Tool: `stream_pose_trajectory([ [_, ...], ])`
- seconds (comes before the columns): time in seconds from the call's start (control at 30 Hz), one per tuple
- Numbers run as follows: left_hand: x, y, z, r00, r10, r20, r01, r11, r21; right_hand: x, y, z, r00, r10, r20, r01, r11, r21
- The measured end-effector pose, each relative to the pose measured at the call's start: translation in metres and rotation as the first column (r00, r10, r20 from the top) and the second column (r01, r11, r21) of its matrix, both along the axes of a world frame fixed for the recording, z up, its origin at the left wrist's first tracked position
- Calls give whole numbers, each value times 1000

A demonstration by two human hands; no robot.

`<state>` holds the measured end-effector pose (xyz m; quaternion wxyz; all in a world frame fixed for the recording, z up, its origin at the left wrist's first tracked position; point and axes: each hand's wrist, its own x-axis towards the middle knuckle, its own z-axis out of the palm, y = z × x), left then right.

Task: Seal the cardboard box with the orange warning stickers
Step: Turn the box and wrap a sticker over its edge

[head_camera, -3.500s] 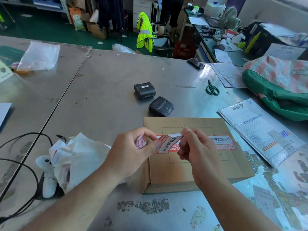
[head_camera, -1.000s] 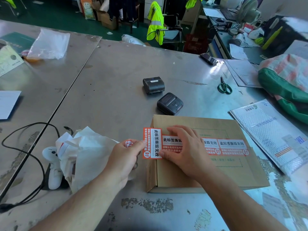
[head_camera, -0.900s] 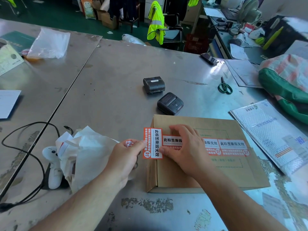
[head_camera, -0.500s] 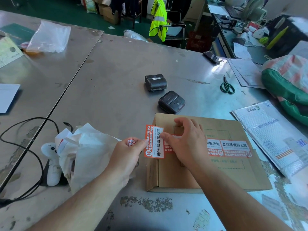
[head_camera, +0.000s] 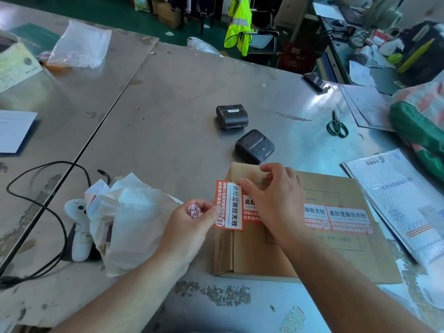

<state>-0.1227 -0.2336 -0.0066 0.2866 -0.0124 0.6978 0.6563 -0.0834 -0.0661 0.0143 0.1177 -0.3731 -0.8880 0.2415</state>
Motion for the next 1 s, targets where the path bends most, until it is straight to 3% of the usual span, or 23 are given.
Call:
stream_pose_trajectory([
  [0.27, 6, -4, 7, 992, 42, 119, -53, 994, 94, 1, -1, -2, 1000, 6, -1, -6, 1000, 13],
  [0.47, 8, -8, 7, 995, 12, 101, -22, 995, 102, 3, 0, -2, 999, 38, 2, -38, 999, 25],
  [0.6, 9, -9, 1, 994, 6, 109, -15, 996, 86, 8, 5, 0, 993, 120, 21, -121, 993, 17],
  [1.0, 10, -8, -14, 930, -7, 369, -82, 971, 226, 42, 8, 3, 918, 377, 125, -382, 924, 21],
])
